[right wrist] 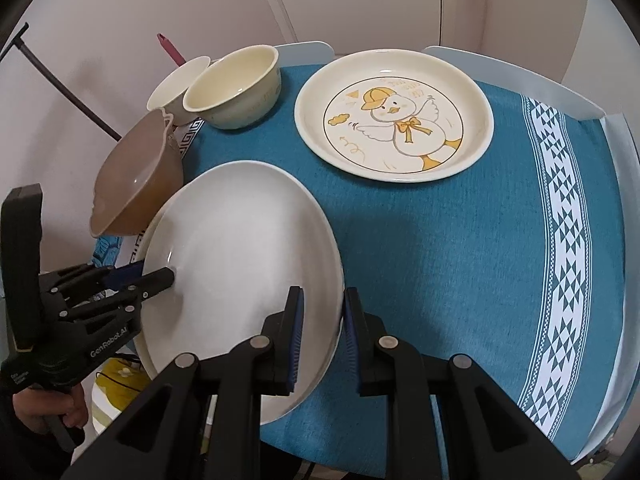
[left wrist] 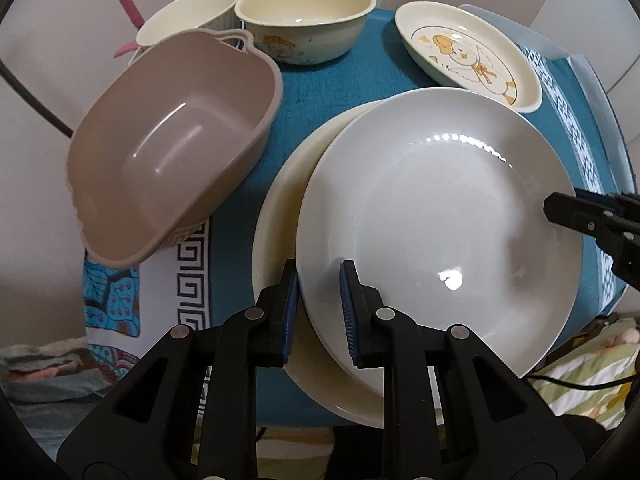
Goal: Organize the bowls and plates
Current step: 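Carry the white deep plate with both grippers over the yellow bear plate, then lower the white deep plate onto the yellow plate and open both grippers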
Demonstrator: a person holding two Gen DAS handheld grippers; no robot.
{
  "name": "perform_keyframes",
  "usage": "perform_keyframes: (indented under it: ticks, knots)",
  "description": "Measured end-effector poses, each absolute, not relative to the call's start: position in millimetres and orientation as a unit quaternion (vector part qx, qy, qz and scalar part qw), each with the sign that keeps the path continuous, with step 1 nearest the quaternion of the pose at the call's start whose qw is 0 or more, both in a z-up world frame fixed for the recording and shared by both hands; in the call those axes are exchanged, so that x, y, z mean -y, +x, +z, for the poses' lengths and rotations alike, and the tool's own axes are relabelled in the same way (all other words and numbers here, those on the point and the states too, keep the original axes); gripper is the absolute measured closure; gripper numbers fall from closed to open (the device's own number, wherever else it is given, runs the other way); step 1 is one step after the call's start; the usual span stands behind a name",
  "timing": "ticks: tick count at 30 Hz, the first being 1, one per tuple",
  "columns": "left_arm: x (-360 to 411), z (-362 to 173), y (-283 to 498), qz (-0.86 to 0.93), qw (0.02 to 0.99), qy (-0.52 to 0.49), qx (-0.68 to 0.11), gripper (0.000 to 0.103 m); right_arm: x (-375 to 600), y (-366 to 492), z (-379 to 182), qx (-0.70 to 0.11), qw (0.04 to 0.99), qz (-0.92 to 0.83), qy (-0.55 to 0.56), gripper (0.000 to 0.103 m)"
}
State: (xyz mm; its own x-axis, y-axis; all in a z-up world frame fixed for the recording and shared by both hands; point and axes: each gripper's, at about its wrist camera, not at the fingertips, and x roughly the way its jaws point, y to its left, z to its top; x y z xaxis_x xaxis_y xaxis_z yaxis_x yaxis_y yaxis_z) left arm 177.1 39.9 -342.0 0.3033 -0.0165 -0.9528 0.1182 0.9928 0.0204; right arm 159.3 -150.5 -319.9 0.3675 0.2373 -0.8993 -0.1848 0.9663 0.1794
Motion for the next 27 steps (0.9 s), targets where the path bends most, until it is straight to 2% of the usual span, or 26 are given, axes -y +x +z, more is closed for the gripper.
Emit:
perform_keyframes:
  ticks: [13,27]
  knots:
    - [-24,-332,164,-0.022,0.818,0.144,-0.556,0.085,143,156,-324,-0.542,0.832,0.117,-0.01,0.085]
    - [-33,-314,165,-0.042,0.827,0.128,-0.546,0.085,137,151,-321,-0.536,0.836,0.111,-0.016,0.085]
